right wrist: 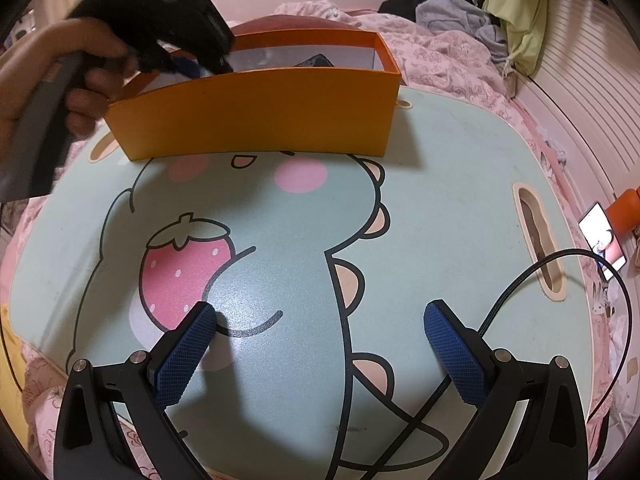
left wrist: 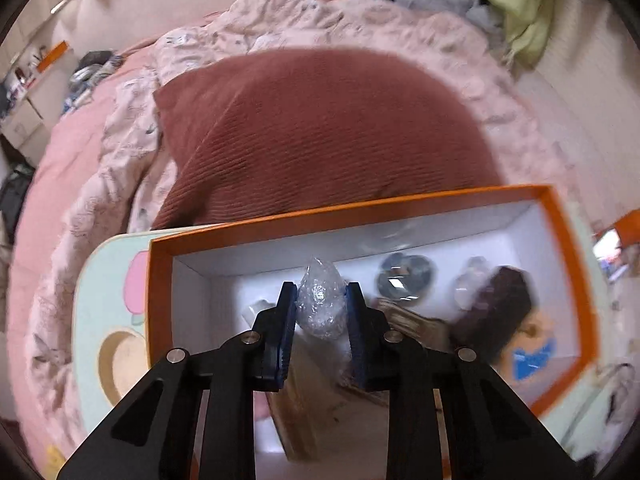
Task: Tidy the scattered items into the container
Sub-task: 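Grasp the bubble-wrapped item inside the orange box with the left gripper, then lift the bubble-wrapped item out and set it on the table, then grasp the black pouch in the orange box with the right gripper, then carry the black pouch out and release it on the table, then grasp the brown card box in the orange box with the left gripper, then carry the brown card box out and release it on the table, then grasp the clear heart-shaped item in the box with the right gripper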
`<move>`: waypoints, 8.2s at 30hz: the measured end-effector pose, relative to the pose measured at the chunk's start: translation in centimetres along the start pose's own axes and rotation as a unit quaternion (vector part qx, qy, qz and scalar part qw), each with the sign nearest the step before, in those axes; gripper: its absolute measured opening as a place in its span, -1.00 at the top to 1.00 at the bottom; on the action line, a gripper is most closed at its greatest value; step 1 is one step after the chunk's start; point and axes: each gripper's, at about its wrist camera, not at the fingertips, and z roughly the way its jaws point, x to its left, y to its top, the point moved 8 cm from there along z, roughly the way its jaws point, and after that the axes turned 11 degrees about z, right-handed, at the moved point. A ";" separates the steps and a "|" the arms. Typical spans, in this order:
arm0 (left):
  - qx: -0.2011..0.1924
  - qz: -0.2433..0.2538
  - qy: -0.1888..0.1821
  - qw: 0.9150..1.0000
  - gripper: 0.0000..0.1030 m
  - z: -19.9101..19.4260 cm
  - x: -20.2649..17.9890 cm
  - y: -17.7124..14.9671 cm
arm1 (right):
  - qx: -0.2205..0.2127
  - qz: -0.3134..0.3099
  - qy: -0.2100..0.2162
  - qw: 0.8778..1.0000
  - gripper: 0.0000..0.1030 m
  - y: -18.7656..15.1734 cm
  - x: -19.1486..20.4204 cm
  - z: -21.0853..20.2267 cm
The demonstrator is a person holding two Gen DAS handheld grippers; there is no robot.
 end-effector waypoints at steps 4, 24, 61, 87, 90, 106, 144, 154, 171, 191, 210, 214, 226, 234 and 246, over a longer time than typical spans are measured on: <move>-0.070 0.000 -0.044 0.997 0.51 -6.1 -1.1 0.2 | 0.000 0.000 0.000 1.000 -1.00 0.1 -0.2 0.1; -0.099 -0.047 -0.099 0.989 0.49 -7.0 -5.1 -16.5 | 0.000 0.000 0.000 1.000 -1.00 0.1 -0.1 0.2; -0.222 -0.179 -0.145 0.947 -0.30 -10.1 -1.5 -19.1 | 0.104 -0.036 -0.024 0.994 -0.64 17.8 3.3 5.9; -0.216 -0.192 -0.150 0.946 -0.30 -9.8 -1.2 -19.4 | -0.008 -0.019 0.052 0.998 -0.28 16.2 3.3 -1.8; -0.212 -0.192 -0.150 0.946 -0.30 -9.6 -1.3 -19.4 | 0.005 -0.031 0.075 0.997 -0.29 11.9 3.1 -2.8; -0.208 -0.191 -0.149 0.947 -0.30 -9.6 -1.5 -19.5 | 0.035 -0.070 0.048 0.996 -0.19 1.3 3.4 0.4; 0.048 0.072 -0.031 0.996 -0.05 0.7 -3.9 -0.8 | -0.048 0.038 0.106 0.992 -0.53 1.5 0.6 -2.7; 0.078 0.070 -0.049 0.993 0.20 3.5 -4.4 -1.9 | -0.041 0.042 0.107 0.993 -0.53 1.4 0.6 -2.4; -0.100 0.085 -0.147 0.980 0.20 -11.7 -7.3 -4.2 | -0.035 0.048 0.108 0.992 -0.53 1.4 0.2 -1.9; -0.100 0.033 -0.168 0.980 0.19 -8.5 -8.6 -13.7 | -0.032 0.048 0.107 0.993 -0.54 1.2 0.3 -1.9; -0.206 -0.092 -0.146 0.963 -0.19 -12.8 -4.2 -16.3 | -0.034 0.047 0.107 0.993 -0.53 1.1 0.3 -1.8; -0.222 -0.112 -0.135 0.959 -0.19 -12.8 -4.3 -18.1 | -0.050 0.051 0.109 0.992 -0.53 1.5 0.0 -2.5; -0.205 -0.140 -0.128 0.960 -0.19 -11.8 -3.3 -19.3 | -0.122 -0.030 0.084 0.989 0.10 11.6 1.4 -7.5; -0.211 -0.140 -0.126 0.959 -0.19 -12.0 -3.3 -19.4 | 0.057 -0.054 0.047 0.996 0.26 18.4 3.7 2.4; -0.202 -0.133 -0.129 0.962 -0.19 -11.6 -3.7 -19.3 | 0.107 -0.009 -0.035 0.994 0.25 19.7 3.5 9.0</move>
